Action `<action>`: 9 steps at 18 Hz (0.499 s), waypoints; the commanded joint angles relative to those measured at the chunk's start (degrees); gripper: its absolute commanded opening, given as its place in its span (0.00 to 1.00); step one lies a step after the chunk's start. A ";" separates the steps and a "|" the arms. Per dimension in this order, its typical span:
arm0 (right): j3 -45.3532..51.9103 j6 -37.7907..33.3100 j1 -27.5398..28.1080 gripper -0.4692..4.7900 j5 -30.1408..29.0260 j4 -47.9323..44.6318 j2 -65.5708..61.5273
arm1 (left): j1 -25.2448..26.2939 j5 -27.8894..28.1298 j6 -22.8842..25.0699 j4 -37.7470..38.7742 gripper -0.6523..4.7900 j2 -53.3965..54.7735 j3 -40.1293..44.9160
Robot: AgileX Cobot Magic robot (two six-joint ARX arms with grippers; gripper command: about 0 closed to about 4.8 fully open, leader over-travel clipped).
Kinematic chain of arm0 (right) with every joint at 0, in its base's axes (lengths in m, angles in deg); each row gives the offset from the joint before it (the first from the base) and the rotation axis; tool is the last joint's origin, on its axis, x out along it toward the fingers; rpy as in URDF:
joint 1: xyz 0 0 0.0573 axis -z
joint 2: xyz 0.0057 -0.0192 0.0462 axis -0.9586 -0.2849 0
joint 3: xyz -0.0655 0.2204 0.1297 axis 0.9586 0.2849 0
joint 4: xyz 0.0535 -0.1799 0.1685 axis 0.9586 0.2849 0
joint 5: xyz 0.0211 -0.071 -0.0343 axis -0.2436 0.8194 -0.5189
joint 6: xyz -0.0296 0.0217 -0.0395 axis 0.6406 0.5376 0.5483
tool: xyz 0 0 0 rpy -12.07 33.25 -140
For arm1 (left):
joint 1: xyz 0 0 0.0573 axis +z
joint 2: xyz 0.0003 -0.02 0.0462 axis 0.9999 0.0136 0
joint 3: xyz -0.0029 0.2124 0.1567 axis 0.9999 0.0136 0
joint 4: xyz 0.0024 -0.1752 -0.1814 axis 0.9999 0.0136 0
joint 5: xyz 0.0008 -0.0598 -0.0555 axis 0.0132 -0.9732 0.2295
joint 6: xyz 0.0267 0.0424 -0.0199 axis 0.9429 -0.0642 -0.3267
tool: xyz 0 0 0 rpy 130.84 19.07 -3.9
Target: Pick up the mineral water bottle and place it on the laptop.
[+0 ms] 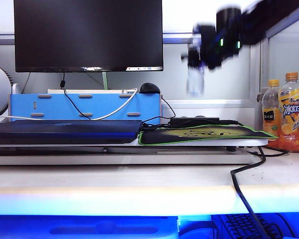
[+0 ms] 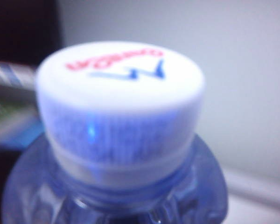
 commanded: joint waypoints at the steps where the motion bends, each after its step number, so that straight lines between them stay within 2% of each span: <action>1: -0.83 -1.46 -1.55 0.29 -5.05 -0.81 3.32 | 0.07 -0.17 0.04 -0.26 0.12 -0.02 -0.07; 7: -0.83 -4.07 -5.14 0.29 -13.84 2.64 5.88 | 0.07 -0.20 0.04 -0.26 0.12 -0.02 -0.07; 9: -0.83 -6.27 -6.29 0.29 -18.45 3.52 6.60 | 0.07 -0.17 0.04 -0.22 0.12 -0.02 -0.07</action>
